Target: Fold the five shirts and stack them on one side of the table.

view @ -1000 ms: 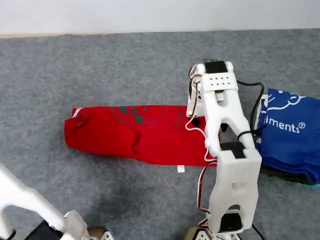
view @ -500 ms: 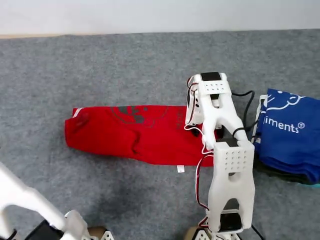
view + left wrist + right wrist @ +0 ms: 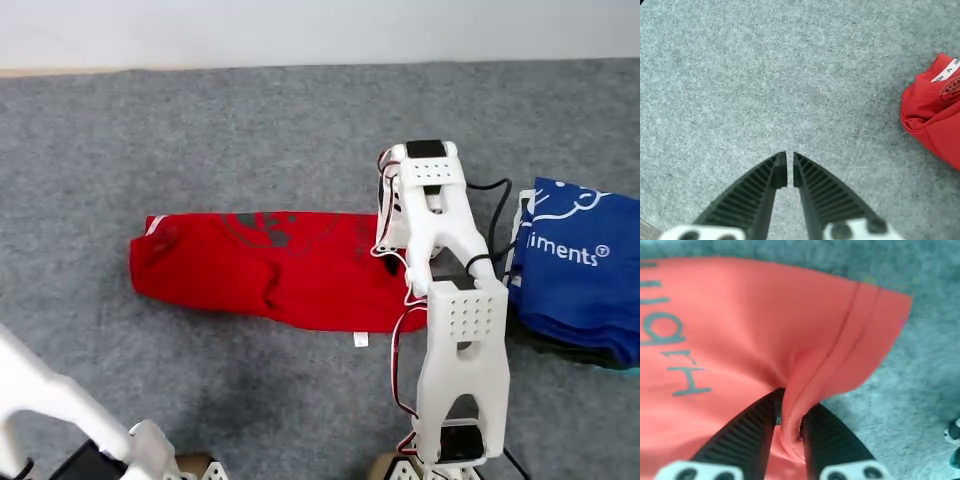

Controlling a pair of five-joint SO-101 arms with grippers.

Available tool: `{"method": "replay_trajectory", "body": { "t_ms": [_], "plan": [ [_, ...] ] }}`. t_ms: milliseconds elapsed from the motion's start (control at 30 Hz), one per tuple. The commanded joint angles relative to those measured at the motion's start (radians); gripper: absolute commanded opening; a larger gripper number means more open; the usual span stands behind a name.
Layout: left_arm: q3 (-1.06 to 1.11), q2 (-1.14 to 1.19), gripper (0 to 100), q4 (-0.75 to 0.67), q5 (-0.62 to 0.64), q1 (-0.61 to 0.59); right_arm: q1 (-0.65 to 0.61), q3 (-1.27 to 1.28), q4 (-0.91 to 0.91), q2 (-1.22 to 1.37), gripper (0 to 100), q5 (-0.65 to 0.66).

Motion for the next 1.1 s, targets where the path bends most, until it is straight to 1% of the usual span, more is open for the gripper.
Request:
{"method": "replay_trajectory", "body": {
  "t_ms": [0,133,333,500,700,833,967,1067],
  "plan": [
    [-0.002,-0.031,3,0.018,-0.009,0.008,-0.019,-0.081,0.044,-0.022,1.0,0.029],
    [-0.002,-0.034,3,0.018,-0.011,0.008,-0.102,-0.081,0.044,-0.099,1.0,0.061],
    [-0.002,-0.037,3,0.018,-0.011,0.008,-0.292,-0.086,0.038,-0.211,1.0,0.069],
    [-0.001,-0.034,3,0.018,-0.008,0.008,-0.42,-0.086,-0.045,-0.236,1.0,0.069],
    [0.002,-0.031,3,0.018,-0.005,0.008,-0.507,-0.086,-0.196,-0.234,0.9,0.069],
    [0.062,-0.038,3,-0.003,-0.005,0.008,-0.559,-0.087,-0.295,-0.232,0.9,0.071],
    [0.124,-0.038,3,-0.008,-0.005,0.006,-0.613,-0.087,-0.386,-0.231,0.9,0.121],
    [0.143,-0.038,3,-0.009,-0.003,0.006,-0.636,-0.087,-0.447,-0.231,0.9,0.133]
  ]
}}
